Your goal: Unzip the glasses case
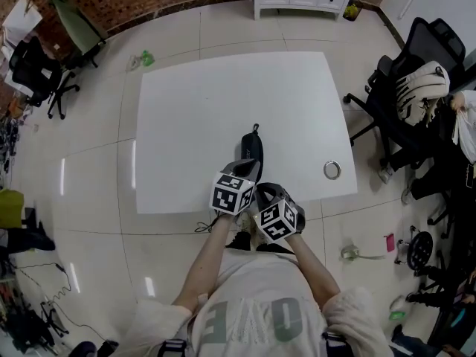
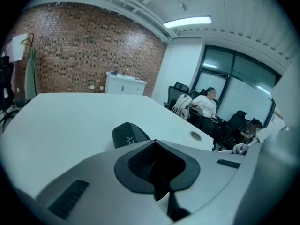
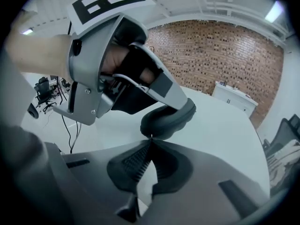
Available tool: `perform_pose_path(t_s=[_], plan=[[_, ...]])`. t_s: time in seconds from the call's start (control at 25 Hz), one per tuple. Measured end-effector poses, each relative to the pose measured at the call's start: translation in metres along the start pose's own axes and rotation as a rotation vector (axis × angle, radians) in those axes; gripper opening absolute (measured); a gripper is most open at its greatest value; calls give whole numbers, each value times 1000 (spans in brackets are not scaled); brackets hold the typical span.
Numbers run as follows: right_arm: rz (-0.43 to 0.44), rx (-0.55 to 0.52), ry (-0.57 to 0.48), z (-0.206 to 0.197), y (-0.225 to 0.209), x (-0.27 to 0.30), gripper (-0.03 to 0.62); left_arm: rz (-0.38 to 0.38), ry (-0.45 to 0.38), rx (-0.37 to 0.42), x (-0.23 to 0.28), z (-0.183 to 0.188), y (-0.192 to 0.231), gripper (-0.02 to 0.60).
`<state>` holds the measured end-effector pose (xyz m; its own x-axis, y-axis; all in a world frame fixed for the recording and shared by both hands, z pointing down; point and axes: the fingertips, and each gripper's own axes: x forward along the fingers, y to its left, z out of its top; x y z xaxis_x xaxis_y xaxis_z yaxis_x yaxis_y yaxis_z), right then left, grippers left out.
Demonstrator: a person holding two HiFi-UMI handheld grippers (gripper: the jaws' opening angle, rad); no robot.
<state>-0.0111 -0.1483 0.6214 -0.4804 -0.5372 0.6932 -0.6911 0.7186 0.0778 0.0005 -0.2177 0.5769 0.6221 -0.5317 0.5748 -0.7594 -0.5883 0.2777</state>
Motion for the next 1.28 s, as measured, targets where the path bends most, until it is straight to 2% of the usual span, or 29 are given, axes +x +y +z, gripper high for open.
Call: perform_pose_path(t_s=[0.12, 0.28, 0.48, 0.76, 0.92, 1.0, 1.12, 1.2, 1.28], plan=[[-18, -17, 27, -9, -6, -3, 0, -39, 26, -16, 11, -2, -12, 3], [-53, -1, 50, -20, -29, -5, 0, -49, 84, 51, 24, -6, -25, 3], [-61, -3, 37, -14, -64, 5, 0, -75, 71, 19, 24, -5, -26, 3], [-49, 7, 17, 5, -108, 34, 0, -82, 76, 12, 25, -5, -24, 3], [-79, 71, 7, 11, -119, 39, 0, -88, 57, -44, 17, 1, -24, 3], [-94, 134, -2, 9, -120, 37, 0, -126, 39, -98, 4, 1, -32, 3], [-87, 157, -1, 3, -112, 32, 0, -180, 117, -152, -6, -26, -46, 3], [-70, 139, 7, -3, -99, 26, 0, -146, 157, -189, -7, -48, -40, 3], [-44, 131, 11, -8, -82, 19, 0, -65, 142, -207, -12, -57, -21, 3]])
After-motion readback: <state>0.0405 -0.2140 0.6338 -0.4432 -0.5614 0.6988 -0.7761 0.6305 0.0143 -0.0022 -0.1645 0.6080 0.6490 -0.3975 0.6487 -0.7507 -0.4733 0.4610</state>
